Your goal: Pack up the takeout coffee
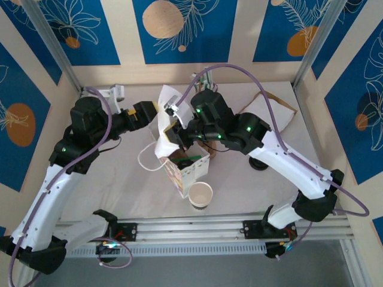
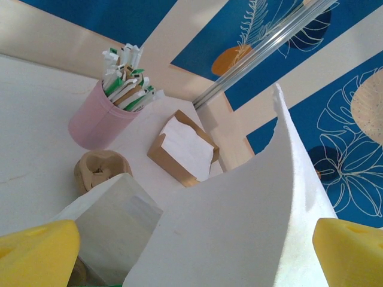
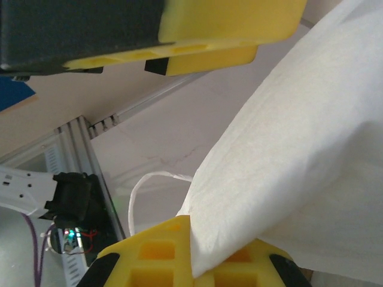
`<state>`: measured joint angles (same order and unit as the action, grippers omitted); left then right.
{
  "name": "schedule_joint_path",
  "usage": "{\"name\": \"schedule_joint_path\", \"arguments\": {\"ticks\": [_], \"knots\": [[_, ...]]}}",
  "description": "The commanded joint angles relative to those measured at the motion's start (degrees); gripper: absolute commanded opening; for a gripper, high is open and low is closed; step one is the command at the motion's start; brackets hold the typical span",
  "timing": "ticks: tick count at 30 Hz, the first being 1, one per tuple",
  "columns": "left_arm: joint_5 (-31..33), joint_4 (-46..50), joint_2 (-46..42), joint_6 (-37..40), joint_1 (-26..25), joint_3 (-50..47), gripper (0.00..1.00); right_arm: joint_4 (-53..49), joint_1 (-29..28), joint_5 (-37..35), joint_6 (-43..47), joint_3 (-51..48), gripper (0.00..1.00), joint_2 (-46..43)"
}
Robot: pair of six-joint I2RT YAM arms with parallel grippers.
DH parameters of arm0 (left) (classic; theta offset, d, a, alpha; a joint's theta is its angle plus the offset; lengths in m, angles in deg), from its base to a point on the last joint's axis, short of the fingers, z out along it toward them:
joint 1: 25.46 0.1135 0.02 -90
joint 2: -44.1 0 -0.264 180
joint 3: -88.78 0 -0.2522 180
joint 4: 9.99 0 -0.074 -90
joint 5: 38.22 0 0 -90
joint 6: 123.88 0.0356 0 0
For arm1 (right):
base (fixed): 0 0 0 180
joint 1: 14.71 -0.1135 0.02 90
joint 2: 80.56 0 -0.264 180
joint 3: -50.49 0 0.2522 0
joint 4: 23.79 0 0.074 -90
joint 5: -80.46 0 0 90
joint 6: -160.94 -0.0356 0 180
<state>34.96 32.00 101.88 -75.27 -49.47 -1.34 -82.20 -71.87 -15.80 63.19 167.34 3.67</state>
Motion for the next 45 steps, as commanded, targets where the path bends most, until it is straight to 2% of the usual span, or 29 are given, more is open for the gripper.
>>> {"name": "schedule_joint_path", "arguments": {"ticks": [1, 10, 15, 23, 27, 34, 45], "knots": [[0.3, 0.0, -0.9, 1.4, 0.8, -0.5, 1.0, 0.2, -0.4, -4.5, 1.8, 2.0, 0.0, -1.6], [0.7, -0.2, -1.3, 1.4, 1.0, -1.6, 1.0, 5.9, 0.2, -8.3, 2.9, -2.1, 0.0, -6.1], [2.6, 1.9, -1.7, 2.0, 1.5, -2.1, 1.0, 5.1, -1.9, -11.5, 5.6, -1.1, 0.0, -3.1], [4.1, 4.1, -3.1, 2.8, 2.5, -3.6, 1.0, 1.5, -8.4, -25.4, 12.7, 3.0, 0.0, 6.2], [3.7, 4.0, -3.2, 2.6, 3.0, -4.1, 1.0, -1.3, -10.0, -27.7, 12.9, 6.0, 0.0, 9.5], [3.2, 3.8, -3.5, 2.4, 3.8, -4.7, 1.0, -3.7, -9.9, -22.7, 9.8, 6.1, 0.0, 9.0], [2.5, 3.1, -3.5, 1.9, 4.1, -5.2, 1.0, -10.8, -1.6, -8.7, 0.7, 5.8, 0.0, 10.4]]}}
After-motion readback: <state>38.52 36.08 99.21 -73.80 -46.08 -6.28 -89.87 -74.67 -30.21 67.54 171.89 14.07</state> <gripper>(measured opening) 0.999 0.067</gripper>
